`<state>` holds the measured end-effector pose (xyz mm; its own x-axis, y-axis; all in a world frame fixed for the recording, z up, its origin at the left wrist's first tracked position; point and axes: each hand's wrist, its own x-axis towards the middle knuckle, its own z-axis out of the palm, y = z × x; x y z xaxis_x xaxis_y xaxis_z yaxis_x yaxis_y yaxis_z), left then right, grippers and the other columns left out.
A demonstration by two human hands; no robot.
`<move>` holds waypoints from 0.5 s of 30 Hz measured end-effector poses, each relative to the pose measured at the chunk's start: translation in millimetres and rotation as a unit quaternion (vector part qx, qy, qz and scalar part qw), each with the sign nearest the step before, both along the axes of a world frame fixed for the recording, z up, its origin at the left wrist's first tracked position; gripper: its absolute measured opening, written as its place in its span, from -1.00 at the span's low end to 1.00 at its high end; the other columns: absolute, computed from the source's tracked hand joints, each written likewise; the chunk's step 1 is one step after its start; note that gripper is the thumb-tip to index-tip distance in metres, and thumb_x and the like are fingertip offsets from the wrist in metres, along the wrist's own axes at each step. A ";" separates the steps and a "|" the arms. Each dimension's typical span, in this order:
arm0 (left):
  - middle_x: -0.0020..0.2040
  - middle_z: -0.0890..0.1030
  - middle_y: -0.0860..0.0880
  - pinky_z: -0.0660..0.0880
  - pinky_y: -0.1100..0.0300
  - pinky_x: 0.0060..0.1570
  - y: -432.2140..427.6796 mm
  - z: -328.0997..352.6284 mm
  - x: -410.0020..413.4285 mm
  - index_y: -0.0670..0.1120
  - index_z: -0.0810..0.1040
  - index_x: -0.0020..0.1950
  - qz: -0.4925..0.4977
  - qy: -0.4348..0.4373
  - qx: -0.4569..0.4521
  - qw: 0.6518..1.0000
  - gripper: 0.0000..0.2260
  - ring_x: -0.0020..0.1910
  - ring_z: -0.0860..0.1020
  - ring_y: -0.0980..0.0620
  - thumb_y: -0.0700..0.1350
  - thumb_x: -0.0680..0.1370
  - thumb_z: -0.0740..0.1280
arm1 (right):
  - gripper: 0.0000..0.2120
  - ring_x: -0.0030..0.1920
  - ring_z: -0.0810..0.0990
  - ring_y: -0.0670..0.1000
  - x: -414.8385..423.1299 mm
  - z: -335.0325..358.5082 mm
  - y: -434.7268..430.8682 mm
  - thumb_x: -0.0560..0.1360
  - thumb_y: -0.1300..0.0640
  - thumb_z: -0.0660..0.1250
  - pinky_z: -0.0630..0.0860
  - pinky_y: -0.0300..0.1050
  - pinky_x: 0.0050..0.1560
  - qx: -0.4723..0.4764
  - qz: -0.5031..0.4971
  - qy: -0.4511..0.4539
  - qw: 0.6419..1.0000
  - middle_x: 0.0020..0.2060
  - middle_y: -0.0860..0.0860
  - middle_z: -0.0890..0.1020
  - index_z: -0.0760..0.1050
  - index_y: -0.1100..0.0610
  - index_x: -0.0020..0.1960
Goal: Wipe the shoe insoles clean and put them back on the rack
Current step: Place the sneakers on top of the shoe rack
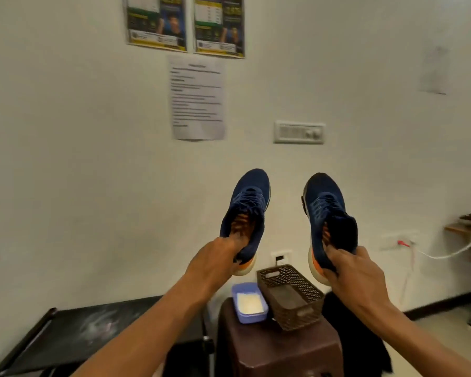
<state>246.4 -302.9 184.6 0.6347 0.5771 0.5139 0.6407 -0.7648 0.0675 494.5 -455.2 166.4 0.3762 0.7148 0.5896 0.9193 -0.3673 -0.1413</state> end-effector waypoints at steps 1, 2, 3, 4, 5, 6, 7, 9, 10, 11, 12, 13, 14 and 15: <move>0.08 0.68 -0.14 0.60 -0.06 -0.06 6.6 -0.5 -20.1 0.01 0.53 0.30 0.014 -0.007 -0.002 1.000 -0.72 0.00 0.64 -0.20 -0.09 0.58 0.32 | -0.62 -0.02 0.48 0.09 -16.3 1.9 11.9 0.44 -0.02 0.40 0.54 -0.02 -0.27 -0.005 0.013 -0.006 1.000 -0.13 -0.09 0.59 0.44 -0.11 0.24; 0.10 0.68 -0.12 0.61 -0.05 -0.03 13.8 -2.2 -44.7 0.01 0.53 0.32 0.034 -0.013 -0.009 0.999 -0.71 0.02 0.64 -0.19 -0.07 0.59 0.33 | -0.59 0.01 0.48 0.09 -36.4 2.5 26.6 0.46 -0.04 0.38 0.54 -0.02 -0.26 -0.008 0.037 -0.012 0.999 -0.10 -0.07 0.60 0.41 -0.11 0.29; 0.11 0.67 -0.11 0.62 -0.03 -0.01 20.1 -4.4 -67.0 0.02 0.52 0.34 0.053 -0.018 -0.014 0.998 -0.70 0.03 0.65 -0.17 -0.06 0.60 0.33 | -0.55 0.03 0.49 0.10 -55.9 1.5 40.9 0.47 -0.06 0.36 0.54 -0.02 -0.23 -0.011 0.065 -0.016 0.998 -0.05 -0.04 0.59 0.38 -0.11 0.34; 0.11 0.67 -0.10 0.62 -0.01 0.00 26.0 -7.3 -90.7 0.02 0.52 0.34 0.075 -0.021 -0.022 0.997 -0.70 0.03 0.65 -0.15 -0.04 0.60 0.34 | -0.52 0.05 0.50 0.11 -77.1 -1.0 56.7 0.49 -0.07 0.34 0.54 -0.03 -0.20 -0.013 0.093 -0.011 0.995 -0.01 -0.01 0.58 0.34 -0.11 0.38; 0.10 0.68 -0.09 0.62 0.00 -0.01 32.4 -12.0 -114.7 0.02 0.53 0.32 0.095 -0.022 -0.025 0.995 -0.71 0.01 0.65 -0.14 -0.03 0.59 0.34 | -0.49 0.06 0.50 0.12 -99.8 -4.0 71.8 0.50 -0.07 0.33 0.53 -0.03 -0.18 -0.022 0.120 -0.001 0.993 0.02 0.01 0.57 0.31 -0.11 0.41; 0.08 0.68 -0.08 0.62 0.01 -0.03 37.5 -16.6 -135.4 0.02 0.55 0.28 0.116 -0.019 -0.030 0.993 -0.73 -0.01 0.65 -0.12 -0.03 0.58 0.34 | -0.47 0.08 0.50 0.13 -120.1 -7.4 85.1 0.51 -0.06 0.33 0.52 -0.03 -0.17 -0.031 0.144 0.002 0.989 0.04 0.02 0.57 0.28 -0.10 0.44; 0.06 0.68 -0.09 0.62 0.01 -0.05 42.9 -22.1 -160.0 0.01 0.57 0.24 0.139 -0.012 -0.038 0.989 -0.75 -0.03 0.65 -0.12 -0.04 0.57 0.35 | -0.44 0.10 0.49 0.14 -144.8 -12.0 101.0 0.51 -0.05 0.34 0.51 -0.02 -0.17 -0.045 0.166 -0.002 0.985 0.05 0.03 0.57 0.26 -0.10 0.46; 0.02 0.67 -0.09 0.60 -0.01 -0.09 53.2 -33.5 -202.9 0.00 0.59 0.19 0.178 0.000 -0.059 0.982 -0.78 -0.05 0.64 -0.14 -0.08 0.54 0.36 | -0.46 0.13 0.48 0.14 -188.8 -24.0 130.8 0.51 -0.02 0.35 0.49 -0.03 -0.16 -0.070 0.199 0.003 0.977 0.05 0.03 0.57 0.28 -0.11 0.45; 0.00 0.67 -0.10 0.59 -0.02 -0.11 57.7 -40.2 -223.2 0.00 0.60 0.16 0.193 0.007 -0.070 0.979 -0.79 -0.05 0.63 -0.15 -0.11 0.53 0.36 | -0.50 0.14 0.48 0.14 -209.2 -31.6 144.5 0.51 -0.01 0.34 0.48 -0.03 -0.13 -0.083 0.213 0.018 0.973 0.06 0.03 0.57 0.32 -0.10 0.42; -0.01 0.67 -0.10 0.58 -0.03 -0.12 61.3 -46.2 -240.4 0.00 0.60 0.14 0.206 0.013 -0.079 0.975 -0.80 -0.06 0.63 -0.16 -0.13 0.52 0.36 | -0.55 0.14 0.49 0.14 -227.4 -38.2 154.8 0.51 -0.01 0.34 0.49 -0.03 -0.09 -0.095 0.224 0.030 0.969 0.07 0.04 0.56 0.37 -0.09 0.37; -0.02 0.67 -0.11 0.57 -0.03 -0.15 67.0 -55.2 -258.9 -0.01 0.60 0.11 0.220 0.019 -0.090 0.971 -0.82 -0.07 0.63 -0.16 -0.14 0.52 0.36 | -0.60 0.14 0.50 0.14 -247.0 -48.0 167.3 0.51 -0.01 0.35 0.51 -0.02 -0.05 -0.108 0.236 0.037 0.965 0.08 0.04 0.55 0.41 -0.08 0.33; -0.03 0.66 -0.12 0.55 0.00 -0.18 73.2 -64.8 -274.8 -0.03 0.60 0.10 0.230 0.024 -0.101 0.968 -0.84 -0.08 0.63 -0.16 -0.15 0.52 0.36 | -0.62 0.13 0.51 0.14 -264.0 -58.5 179.3 0.51 0.00 0.35 0.52 -0.01 -0.02 -0.120 0.248 0.042 0.960 0.08 0.05 0.55 0.43 -0.07 0.31; -0.04 0.66 -0.12 0.50 0.05 -0.22 80.1 -75.6 -288.4 -0.04 0.60 0.09 0.238 0.026 -0.117 0.964 -0.86 -0.10 0.63 -0.16 -0.15 0.53 0.36 | -0.62 0.13 0.51 0.14 -279.4 -69.8 191.3 0.50 0.01 0.36 0.54 -0.01 -0.01 -0.132 0.257 0.045 0.956 0.07 0.06 0.55 0.43 -0.06 0.31; -0.04 0.66 -0.13 0.45 0.10 -0.23 86.6 -86.4 -299.4 -0.04 0.60 0.08 0.246 0.029 -0.134 0.960 -0.87 -0.11 0.63 -0.15 -0.14 0.54 0.36 | -0.60 0.13 0.51 0.14 -292.0 -80.9 202.5 0.50 0.02 0.37 0.55 0.00 -0.03 -0.147 0.263 0.045 0.953 0.06 0.07 0.57 0.42 -0.05 0.32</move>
<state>-53.1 -216.3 98.2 0.2755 0.9203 0.2777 0.9282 -0.3298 0.1721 202.5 -252.7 85.5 -0.0397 0.9476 0.3170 0.9762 0.1045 -0.1901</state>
